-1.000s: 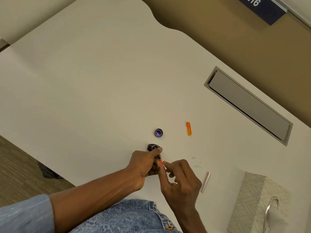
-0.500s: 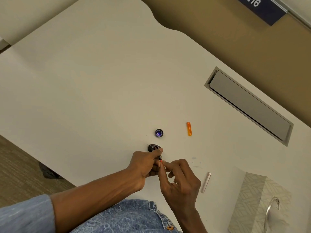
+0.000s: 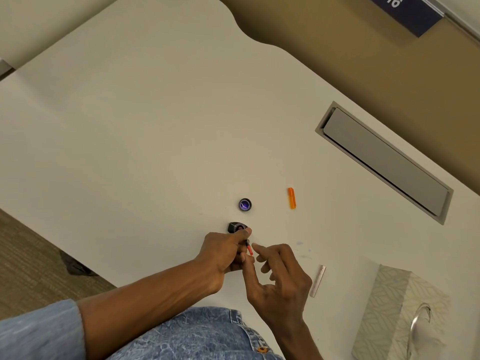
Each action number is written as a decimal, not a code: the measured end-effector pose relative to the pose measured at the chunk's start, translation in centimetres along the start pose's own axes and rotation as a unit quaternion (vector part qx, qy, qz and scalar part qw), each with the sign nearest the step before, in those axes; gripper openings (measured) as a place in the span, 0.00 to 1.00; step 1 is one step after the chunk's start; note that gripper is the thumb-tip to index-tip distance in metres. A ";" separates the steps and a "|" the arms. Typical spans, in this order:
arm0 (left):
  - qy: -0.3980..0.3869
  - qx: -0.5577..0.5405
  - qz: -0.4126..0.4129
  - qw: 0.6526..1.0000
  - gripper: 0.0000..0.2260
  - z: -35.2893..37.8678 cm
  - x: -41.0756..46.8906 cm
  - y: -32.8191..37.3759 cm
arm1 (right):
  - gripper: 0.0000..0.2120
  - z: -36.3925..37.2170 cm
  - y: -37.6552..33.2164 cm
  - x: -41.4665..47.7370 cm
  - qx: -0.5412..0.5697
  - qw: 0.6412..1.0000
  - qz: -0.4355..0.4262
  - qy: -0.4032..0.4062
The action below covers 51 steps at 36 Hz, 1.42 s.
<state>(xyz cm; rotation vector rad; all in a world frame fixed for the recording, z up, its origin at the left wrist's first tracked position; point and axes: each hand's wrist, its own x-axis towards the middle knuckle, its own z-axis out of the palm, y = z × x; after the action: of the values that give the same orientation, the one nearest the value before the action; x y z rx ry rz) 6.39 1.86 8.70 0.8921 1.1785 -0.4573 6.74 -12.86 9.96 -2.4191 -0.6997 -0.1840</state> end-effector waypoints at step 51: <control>-0.012 -0.011 -0.003 1.000 0.14 -0.2 -0.1 0.0 | 0.05 0.6 0.1 -0.4 -0.013 1.000 -0.010 0.003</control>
<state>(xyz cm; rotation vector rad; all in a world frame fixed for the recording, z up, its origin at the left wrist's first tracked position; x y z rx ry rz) 6.23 2.03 8.81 0.8614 1.1623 -0.4588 6.47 -12.72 9.29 -2.4371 -0.7223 -0.2096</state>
